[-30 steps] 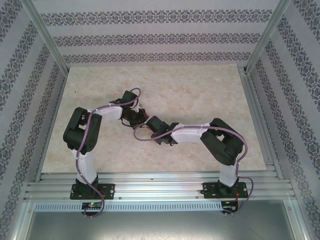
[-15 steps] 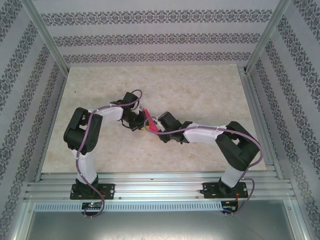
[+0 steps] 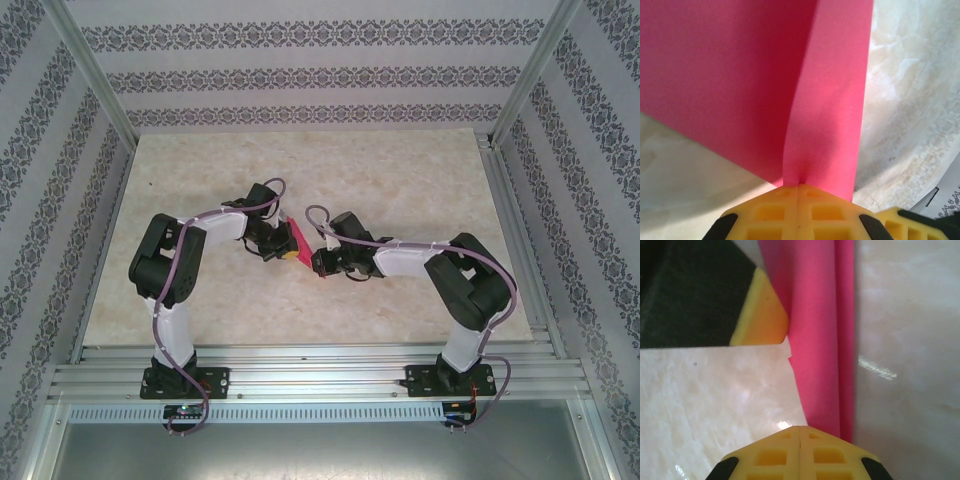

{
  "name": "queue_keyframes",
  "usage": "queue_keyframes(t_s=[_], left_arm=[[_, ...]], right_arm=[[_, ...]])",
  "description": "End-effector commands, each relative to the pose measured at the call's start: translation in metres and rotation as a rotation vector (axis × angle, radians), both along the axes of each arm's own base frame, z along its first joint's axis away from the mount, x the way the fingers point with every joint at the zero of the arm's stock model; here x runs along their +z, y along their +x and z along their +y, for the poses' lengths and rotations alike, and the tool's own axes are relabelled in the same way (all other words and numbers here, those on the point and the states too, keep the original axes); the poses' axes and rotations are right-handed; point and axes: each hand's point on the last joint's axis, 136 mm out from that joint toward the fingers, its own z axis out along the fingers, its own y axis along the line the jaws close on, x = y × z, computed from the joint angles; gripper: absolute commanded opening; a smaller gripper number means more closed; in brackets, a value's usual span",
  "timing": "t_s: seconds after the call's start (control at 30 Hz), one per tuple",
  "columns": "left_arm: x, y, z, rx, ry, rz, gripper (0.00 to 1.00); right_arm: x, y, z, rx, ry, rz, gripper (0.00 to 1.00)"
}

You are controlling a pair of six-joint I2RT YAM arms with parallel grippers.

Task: Fold a paper plane with a square sheet of paper (pick it up from the middle)
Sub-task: Fold the wing for the fifth time at the center of the table.

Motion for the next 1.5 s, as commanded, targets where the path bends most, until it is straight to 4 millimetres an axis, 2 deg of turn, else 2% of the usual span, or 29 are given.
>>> queue_keyframes(t_s=[0.0, 0.17, 0.3, 0.37, 0.5, 0.63, 0.77, 0.83, 1.1, 1.33, 1.47], left_arm=[[-0.002, 0.001, -0.003, -0.03, 0.008, 0.003, 0.0], [-0.003, 0.002, -0.001, -0.04, 0.022, 0.005, 0.0], [-0.004, 0.001, 0.001, -0.041, 0.033, 0.01, 0.0], [-0.004, 0.001, 0.002, -0.036, 0.04, 0.009, 0.0], [-0.005, 0.002, 0.001, -0.036, 0.034, 0.009, 0.0], [-0.007, 0.004, -0.001, -0.03, 0.024, 0.013, 0.0], [-0.007, 0.006, 0.0, -0.033, 0.029, 0.014, 0.0], [-0.007, 0.006, -0.002, -0.035, 0.023, 0.015, 0.0], [-0.008, 0.006, -0.002, -0.042, 0.026, 0.018, 0.0], [-0.008, 0.009, -0.004, -0.045, 0.021, 0.015, 0.0], [-0.009, 0.01, -0.005, -0.049, 0.022, 0.019, 0.0]], right_arm=[[0.009, 0.013, 0.009, -0.062, 0.144, 0.07, 0.01], [0.007, 0.015, 0.015, -0.066, 0.252, 0.145, 0.02], [0.002, 0.012, 0.012, -0.082, 0.276, 0.183, 0.03], [0.009, 0.01, 0.012, -0.064, 0.29, 0.182, 0.05], [0.019, 0.017, 0.0, -0.113, 0.27, 0.156, 0.06], [0.008, 0.014, -0.001, -0.11, 0.231, 0.186, 0.06], [-0.012, 0.012, -0.006, -0.129, 0.204, 0.234, 0.05], [-0.015, 0.011, -0.005, -0.13, 0.219, 0.24, 0.05], [0.022, 0.016, 0.001, -0.108, 0.259, 0.172, 0.06], [0.012, 0.005, 0.004, -0.082, 0.271, 0.23, 0.06], [-0.006, 0.002, 0.0, -0.092, 0.216, 0.262, 0.06]])
